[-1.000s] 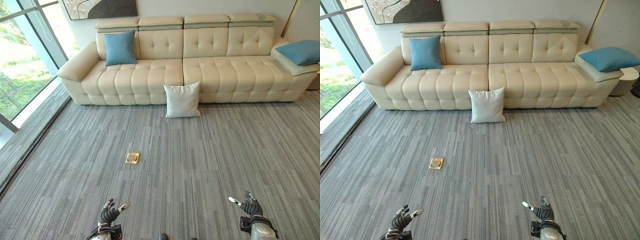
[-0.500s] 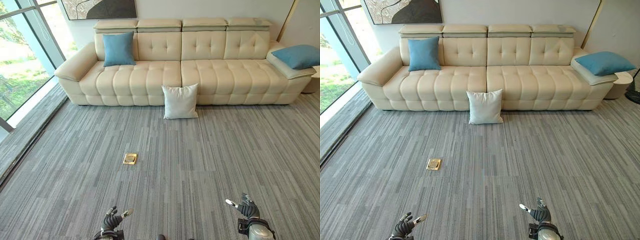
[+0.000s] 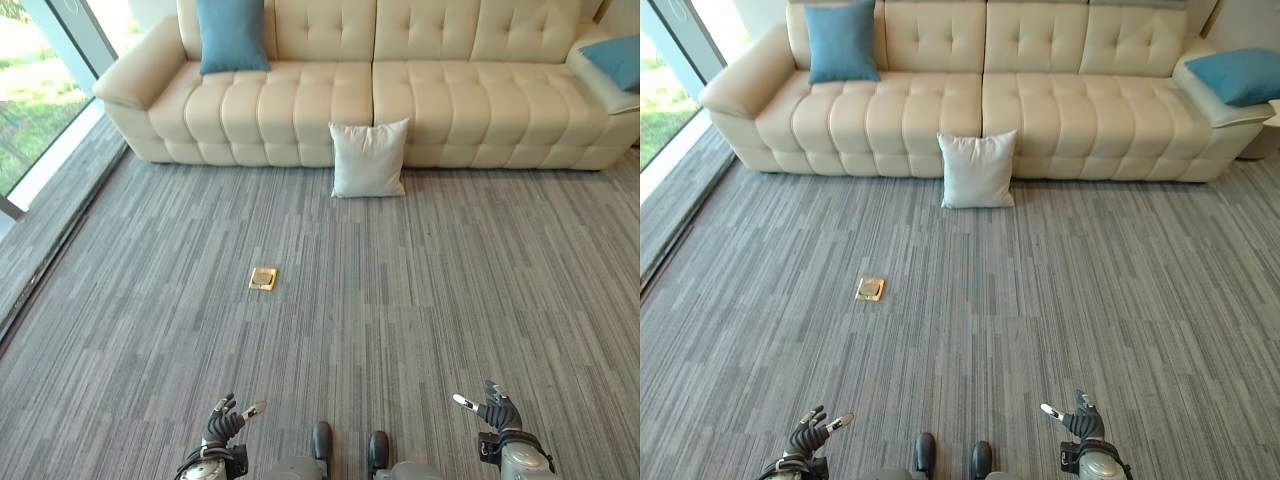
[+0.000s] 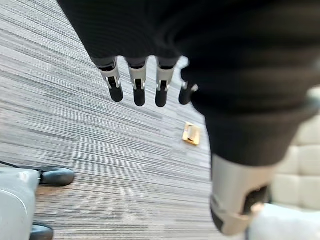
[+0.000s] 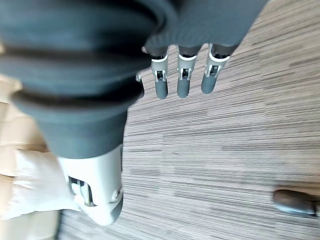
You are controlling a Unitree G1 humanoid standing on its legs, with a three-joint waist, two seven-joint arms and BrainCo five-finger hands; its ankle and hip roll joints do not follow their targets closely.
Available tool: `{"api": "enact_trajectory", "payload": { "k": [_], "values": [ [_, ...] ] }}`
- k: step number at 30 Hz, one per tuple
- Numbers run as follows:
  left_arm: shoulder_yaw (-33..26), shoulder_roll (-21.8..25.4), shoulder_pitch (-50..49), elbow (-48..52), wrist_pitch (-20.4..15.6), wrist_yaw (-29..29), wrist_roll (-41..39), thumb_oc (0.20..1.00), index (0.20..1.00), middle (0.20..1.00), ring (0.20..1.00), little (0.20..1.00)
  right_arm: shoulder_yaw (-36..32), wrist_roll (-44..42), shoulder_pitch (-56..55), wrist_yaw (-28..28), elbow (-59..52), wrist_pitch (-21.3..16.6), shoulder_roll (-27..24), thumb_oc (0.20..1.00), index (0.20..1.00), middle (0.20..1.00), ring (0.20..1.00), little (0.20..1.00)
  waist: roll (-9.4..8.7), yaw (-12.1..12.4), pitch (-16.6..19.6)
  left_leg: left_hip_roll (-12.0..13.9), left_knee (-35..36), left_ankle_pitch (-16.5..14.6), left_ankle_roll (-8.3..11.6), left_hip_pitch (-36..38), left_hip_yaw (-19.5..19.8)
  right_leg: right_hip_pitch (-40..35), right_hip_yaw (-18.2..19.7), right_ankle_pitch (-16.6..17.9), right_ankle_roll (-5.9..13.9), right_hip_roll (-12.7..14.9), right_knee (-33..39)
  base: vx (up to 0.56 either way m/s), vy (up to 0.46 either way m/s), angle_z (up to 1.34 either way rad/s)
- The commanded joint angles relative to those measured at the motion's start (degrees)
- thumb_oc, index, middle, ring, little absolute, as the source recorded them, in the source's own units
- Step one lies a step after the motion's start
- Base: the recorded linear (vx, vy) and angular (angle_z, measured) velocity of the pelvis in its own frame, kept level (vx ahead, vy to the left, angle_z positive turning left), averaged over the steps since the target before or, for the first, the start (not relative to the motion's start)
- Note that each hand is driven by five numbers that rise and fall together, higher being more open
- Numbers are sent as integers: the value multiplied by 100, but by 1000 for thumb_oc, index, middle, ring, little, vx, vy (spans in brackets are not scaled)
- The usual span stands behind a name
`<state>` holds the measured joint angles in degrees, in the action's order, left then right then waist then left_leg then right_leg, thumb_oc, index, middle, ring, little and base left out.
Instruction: Pick up all the scattered cushions and arrange them neatly on the sofa.
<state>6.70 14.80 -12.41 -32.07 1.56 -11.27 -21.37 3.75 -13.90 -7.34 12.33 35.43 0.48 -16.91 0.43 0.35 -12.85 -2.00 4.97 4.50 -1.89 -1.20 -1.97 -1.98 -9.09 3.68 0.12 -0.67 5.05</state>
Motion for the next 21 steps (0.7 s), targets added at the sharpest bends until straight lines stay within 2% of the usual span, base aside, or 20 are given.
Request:
{"api": "enact_trajectory", "payload": {
  "k": [1, 9, 12, 14, 15, 16, 18, 20, 21],
  "values": [
    [6, 181, 373, 87, -208, -106, 44, 1000, 1000, 1000, 1000, 1000, 50, 24, 280, -24, -302, -139, -224, 1000, 1000, 1000, 1000, 1000, -89, 38, -128, 100, 3, -494, 284, 227, -73, -20, -56, -729, 349, 102, -5, 56, 20, 5],
    [15, 185, 313, 16, -194, -50, 182, 1000, 1000, 1000, 1000, 1000, 98, -23, 300, -143, -230, -162, -194, 1000, 1000, 1000, 1000, 1000, -91, 59, -14, 33, 3, -775, 164, 552, -143, -338, 10, -898, 394, 154, -5, 133, 74, -6],
    [-6, 214, 321, -62, -156, -62, 286, 1000, 1000, 1000, 1000, 1000, 79, -17, 339, -174, -224, -149, -189, 1000, 1000, 1000, 1000, 1000, -52, 39, 96, -57, 3, -944, 50, 758, -132, -540, 14, -927, 460, 270, -91, 161, 211, -2],
    [-16, 258, 345, -39, -135, -101, 299, 1000, 1000, 1000, 1000, 1000, 73, -14, 354, -176, -242, -163, -175, 1000, 1000, 1000, 1000, 1000, 36, 39, 52, -65, 3, -968, -53, 811, -121, -191, 39, -1102, 519, 349, -933, 4, 224, -7],
    [-29, 290, 379, 0, -118, -121, 305, 1000, 1000, 1000, 1000, 1000, 81, 5, 351, -199, -270, -152, -158, 1000, 1000, 1000, 1000, 1000, 92, 22, -61, -90, 3, -985, -142, 850, -129, 399, 110, -1009, 617, 430, -1983, -38, 197, -19],
    [-30, 290, 380, 0, -117, -121, 305, 1000, 1000, 1000, 1000, 1000, 81, 6, 352, -199, -270, -152, -158, 1000, 1000, 1000, 1000, 1000, 82, 31, -51, -102, 3, -983, -145, 836, -139, 442, 124, -1033, 621, 443, -2037, -65, 174, -21],
    [-55, 284, 406, 70, -126, -127, 212, 1000, 1000, 1000, 1000, 1000, 92, 133, 304, -203, -297, -131, -160, 1000, 1000, 1000, 1000, 1000, 121, -25, -212, -142, 3, -1013, -224, 916, -102, 1191, 227, -702, 677, 495, -3222, 29, 122, -9],
    [-80, 257, 426, 82, -143, -124, 173, 1000, 1000, 1000, 1000, 1000, 68, 166, 290, -208, -319, -94, -162, 1000, 1000, 1000, 1000, 1000, 113, -11, -263, -135, 3, -1059, -177, 1008, -151, 1509, 177, -767, 647, 407, -2958, 121, 26, -10],
    [-97, 245, 438, 100, -154, -124, 150, 1000, 1000, 1000, 1000, 1000, 34, 144, 291, -195, -357, -99, -180, 1000, 1000, 1000, 1000, 1000, 123, 6, -300, -116, 3, -1101, -149, 1097, -200, 1505, 29, -664, 625, 392, -2415, 174, -55, -9]
  ]
}}
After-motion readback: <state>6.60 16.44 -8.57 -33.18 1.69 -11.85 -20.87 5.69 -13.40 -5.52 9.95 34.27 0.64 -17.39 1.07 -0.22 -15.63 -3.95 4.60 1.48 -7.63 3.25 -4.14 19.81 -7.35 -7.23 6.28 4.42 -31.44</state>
